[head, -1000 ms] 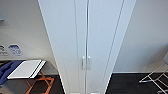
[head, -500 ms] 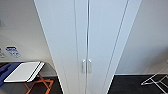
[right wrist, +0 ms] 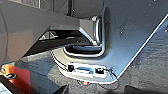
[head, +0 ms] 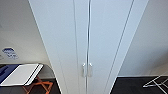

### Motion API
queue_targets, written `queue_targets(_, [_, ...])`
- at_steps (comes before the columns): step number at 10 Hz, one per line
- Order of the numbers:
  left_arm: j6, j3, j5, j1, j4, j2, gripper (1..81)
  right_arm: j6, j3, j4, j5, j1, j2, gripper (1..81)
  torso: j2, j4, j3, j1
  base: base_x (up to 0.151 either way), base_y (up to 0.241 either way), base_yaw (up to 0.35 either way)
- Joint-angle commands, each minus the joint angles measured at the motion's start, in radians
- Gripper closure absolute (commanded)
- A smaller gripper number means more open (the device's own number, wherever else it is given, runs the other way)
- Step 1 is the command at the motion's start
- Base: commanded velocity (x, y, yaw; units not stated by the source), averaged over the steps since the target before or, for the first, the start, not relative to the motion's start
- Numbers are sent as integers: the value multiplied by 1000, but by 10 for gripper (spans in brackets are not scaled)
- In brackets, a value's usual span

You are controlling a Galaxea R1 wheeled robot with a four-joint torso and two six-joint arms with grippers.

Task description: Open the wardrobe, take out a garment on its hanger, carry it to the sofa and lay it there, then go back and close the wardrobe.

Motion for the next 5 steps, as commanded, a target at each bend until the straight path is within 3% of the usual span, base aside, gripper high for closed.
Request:
queue_targets(1, [9, 9, 62, -13, 6, -2, 10, 1, 7, 2, -67, 23, -3, 10, 0, 0, 0, 0, 86, 0, 0])
queue_targets(3, [9, 9, 62, -13, 6, -2, 10, 0, 13, 1, -69, 23, -5, 10, 0, 0, 0, 0, 71, 0, 0])
queue_targets(5, [7, 11, 62, -13, 5, -7, 10, -3, 42, 1, -70, 26, -20, 10, 0, 0, 0, 0, 0, 0, 0])
